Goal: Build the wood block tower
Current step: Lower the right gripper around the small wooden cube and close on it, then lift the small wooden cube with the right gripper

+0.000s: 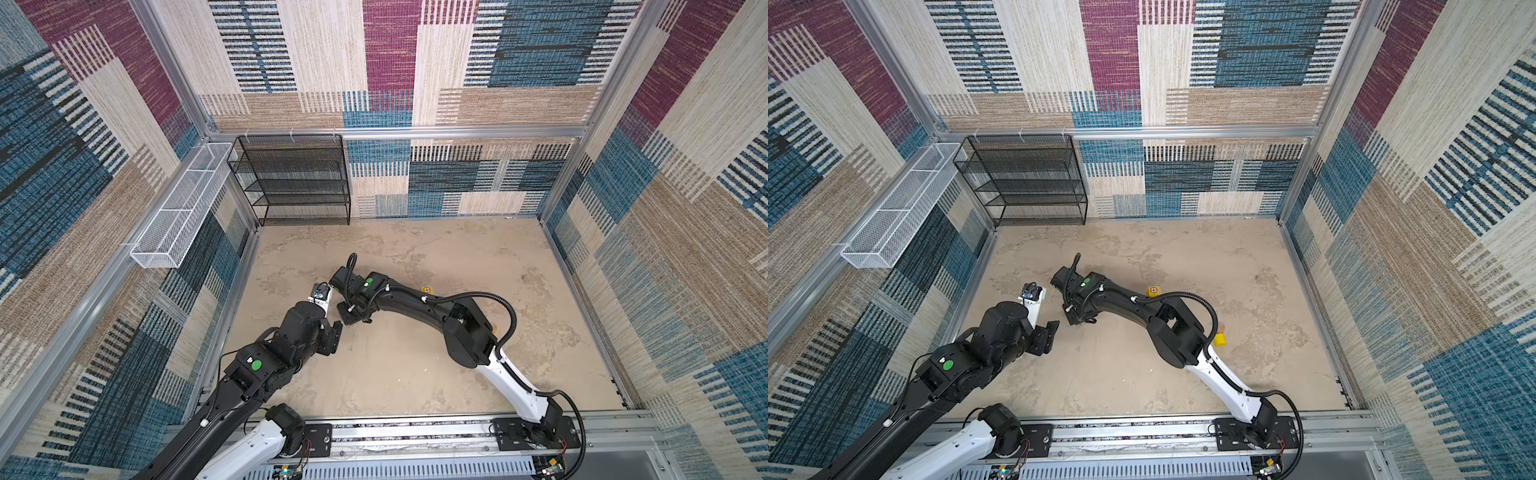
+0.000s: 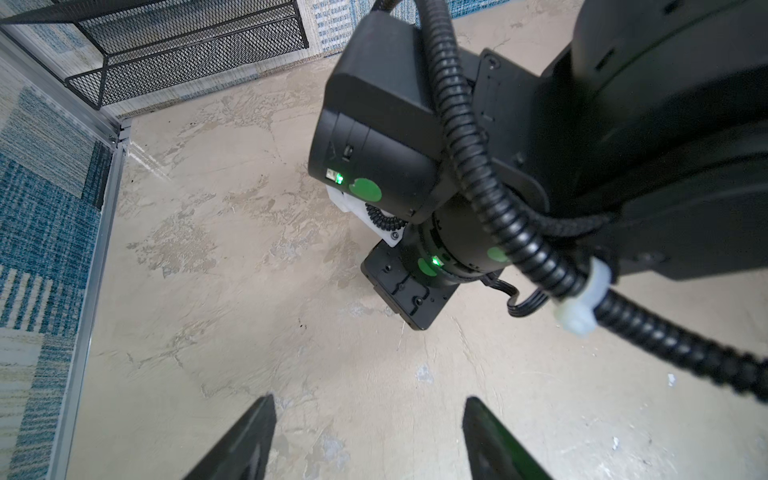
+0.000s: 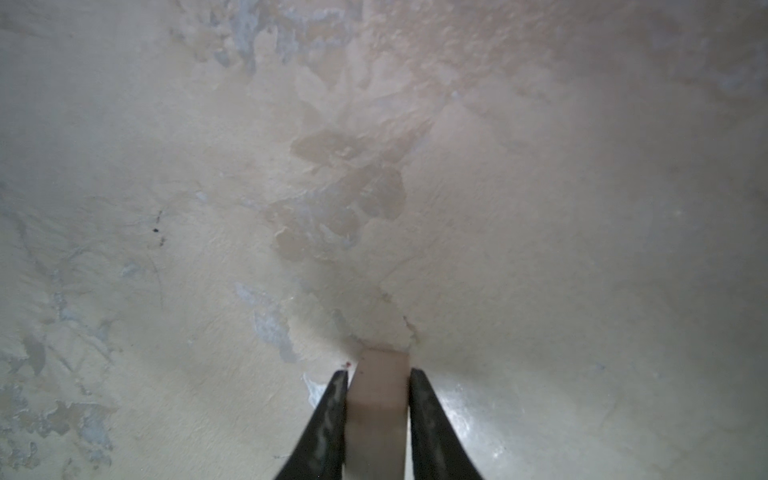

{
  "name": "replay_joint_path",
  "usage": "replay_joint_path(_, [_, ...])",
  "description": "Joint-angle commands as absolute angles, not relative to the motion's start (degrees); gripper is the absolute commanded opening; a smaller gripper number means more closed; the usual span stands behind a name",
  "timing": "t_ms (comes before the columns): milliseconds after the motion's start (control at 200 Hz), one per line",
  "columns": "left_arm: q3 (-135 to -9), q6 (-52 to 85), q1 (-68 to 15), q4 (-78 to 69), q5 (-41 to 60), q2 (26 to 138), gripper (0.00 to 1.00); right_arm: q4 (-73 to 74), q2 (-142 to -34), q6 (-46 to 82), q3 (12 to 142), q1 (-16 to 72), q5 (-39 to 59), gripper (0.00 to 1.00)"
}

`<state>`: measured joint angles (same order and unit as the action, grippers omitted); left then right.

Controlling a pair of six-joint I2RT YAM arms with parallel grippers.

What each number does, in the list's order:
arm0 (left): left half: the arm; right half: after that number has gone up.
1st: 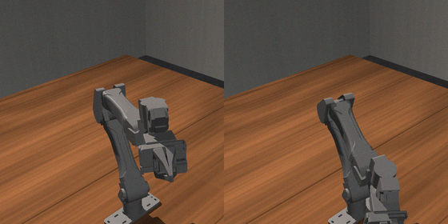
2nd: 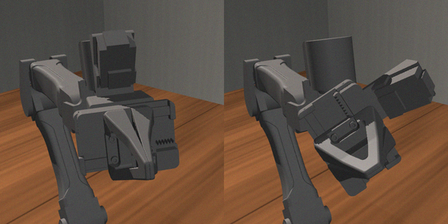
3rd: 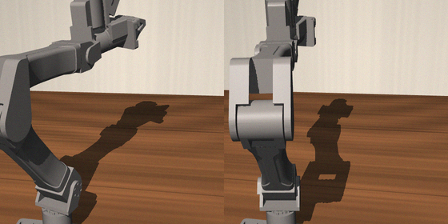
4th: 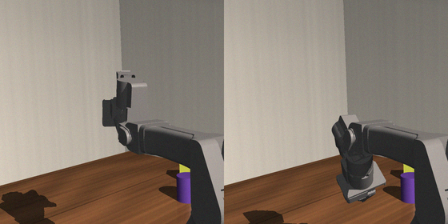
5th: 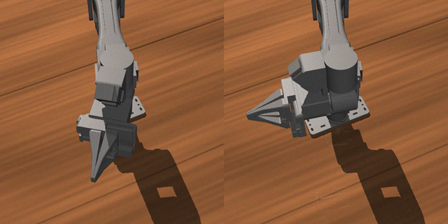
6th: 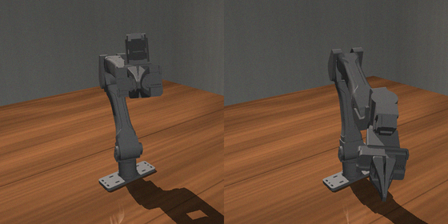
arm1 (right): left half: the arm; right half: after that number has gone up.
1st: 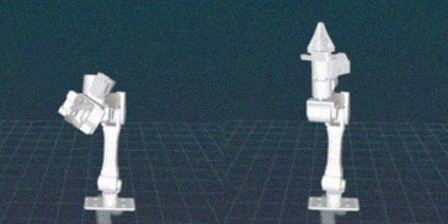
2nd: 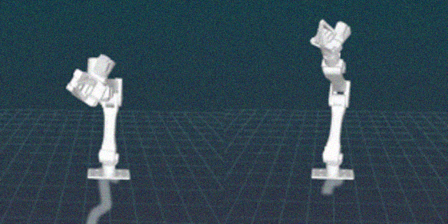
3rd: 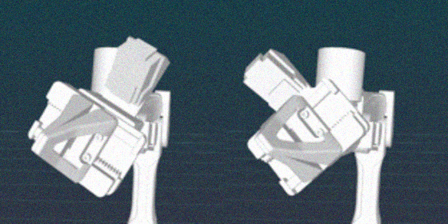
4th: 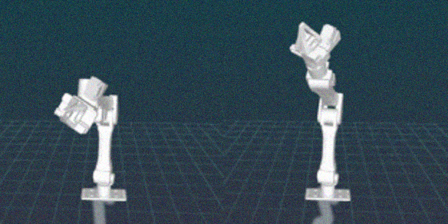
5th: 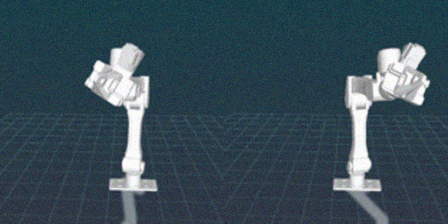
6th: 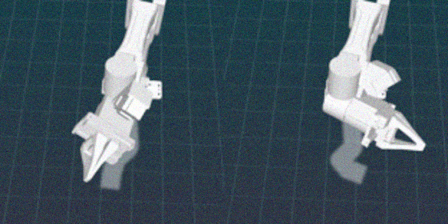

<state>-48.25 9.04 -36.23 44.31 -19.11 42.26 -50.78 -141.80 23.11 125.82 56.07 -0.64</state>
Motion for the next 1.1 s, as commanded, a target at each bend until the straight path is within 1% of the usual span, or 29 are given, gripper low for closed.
replay_joint_path(0, [-48.23, 7.73, -36.21, 43.50, -19.73, 42.19, 0.76, -50.68, -140.38, 24.39, 124.72, 56.16, -1.05, 0.27])
replay_joint_path(65, [-48.29, 7.73, -36.17, 43.59, -19.95, 42.22, 0.76, -49.02, -139.14, 25.02, 122.81, 56.16, 0.70, 0.26])
replay_joint_path(140, [-48.32, 7.89, -36.20, 43.60, -20.20, 42.08, 0.76, -45.79, -137.07, 25.89, 119.55, 56.16, 3.43, 0.23])
replay_joint_path(285, [-48.26, 7.91, -36.20, 43.64, -20.79, 41.84, 0.76, -40.33, -132.32, 27.88, 111.48, 56.24, 8.28, 0.18])
replay_joint_path(446, [-48.30, 8.00, -36.18, 43.77, -20.46, 41.92, 0.76, -31.93, -125.82, 29.90, 99.48, 56.27, 15.27, 0.18])
replay_joint_path(571, [-48.26, 8.17, -36.20, 43.86, -20.61, 41.93, 0.76, -29.54, -123.68, 30.39, 94.37, 56.26, 18.38, 0.18])
replay_joint_path(811, [-48.31, 8.26, -36.20, 44.02, -21.02, 41.92, 0.76, -29.82, -123.40, 29.71, 92.54, 56.25, 18.62, 0.19])
replay_joint_path(987, [-48.26, 8.35, -36.17, 44.16, -21.72, 41.94, 0.76, -28.65, -123.61, 29.04, 93.22, 56.25, 22.75, 0.19])
replay_joint_path(1097, [-48.24, 8.35, -36.21, 44.22, -22.08, 42.01, 0.76, -29.48, -124.57, 27.98, 94.31, 56.24, 23.12, 0.19])
